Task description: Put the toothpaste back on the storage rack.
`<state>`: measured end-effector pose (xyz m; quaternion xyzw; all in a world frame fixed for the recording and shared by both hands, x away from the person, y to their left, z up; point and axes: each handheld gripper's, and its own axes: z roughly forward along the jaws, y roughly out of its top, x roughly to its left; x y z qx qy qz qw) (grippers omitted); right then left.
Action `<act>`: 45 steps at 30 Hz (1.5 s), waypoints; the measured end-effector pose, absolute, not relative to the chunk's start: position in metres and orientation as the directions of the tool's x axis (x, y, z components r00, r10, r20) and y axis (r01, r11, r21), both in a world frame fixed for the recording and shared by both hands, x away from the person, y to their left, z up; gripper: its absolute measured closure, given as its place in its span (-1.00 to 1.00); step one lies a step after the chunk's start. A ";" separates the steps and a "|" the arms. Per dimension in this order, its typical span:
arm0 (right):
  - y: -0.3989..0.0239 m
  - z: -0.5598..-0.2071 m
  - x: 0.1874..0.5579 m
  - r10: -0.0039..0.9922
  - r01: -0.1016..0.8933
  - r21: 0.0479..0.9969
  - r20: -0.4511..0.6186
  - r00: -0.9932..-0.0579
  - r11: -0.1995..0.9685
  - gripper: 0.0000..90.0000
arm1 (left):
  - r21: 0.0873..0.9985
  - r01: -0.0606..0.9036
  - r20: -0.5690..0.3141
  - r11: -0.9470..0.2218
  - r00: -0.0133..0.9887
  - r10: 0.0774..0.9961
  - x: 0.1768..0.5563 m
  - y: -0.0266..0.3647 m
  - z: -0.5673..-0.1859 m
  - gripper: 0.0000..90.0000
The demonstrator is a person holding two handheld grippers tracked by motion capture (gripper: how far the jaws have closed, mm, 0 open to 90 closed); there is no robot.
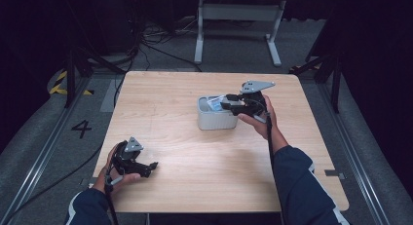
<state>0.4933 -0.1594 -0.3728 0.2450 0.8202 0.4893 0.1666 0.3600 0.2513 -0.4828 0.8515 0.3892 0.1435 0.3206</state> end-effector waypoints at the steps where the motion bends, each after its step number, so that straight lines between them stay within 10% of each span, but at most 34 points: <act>1: -0.160 -0.373 0.493 0.572 0.240 0.882 -0.039 -0.819 0.405 0.18 | 0.657 0.571 -0.005 -0.492 0.656 0.755 0.360 0.251 -0.483 -1.00; 45: -0.215 -0.367 0.444 0.589 0.225 0.817 -0.164 -0.791 0.531 -0.15 | 0.658 0.571 -0.005 -0.492 0.656 0.755 0.360 0.251 -0.483 -0.99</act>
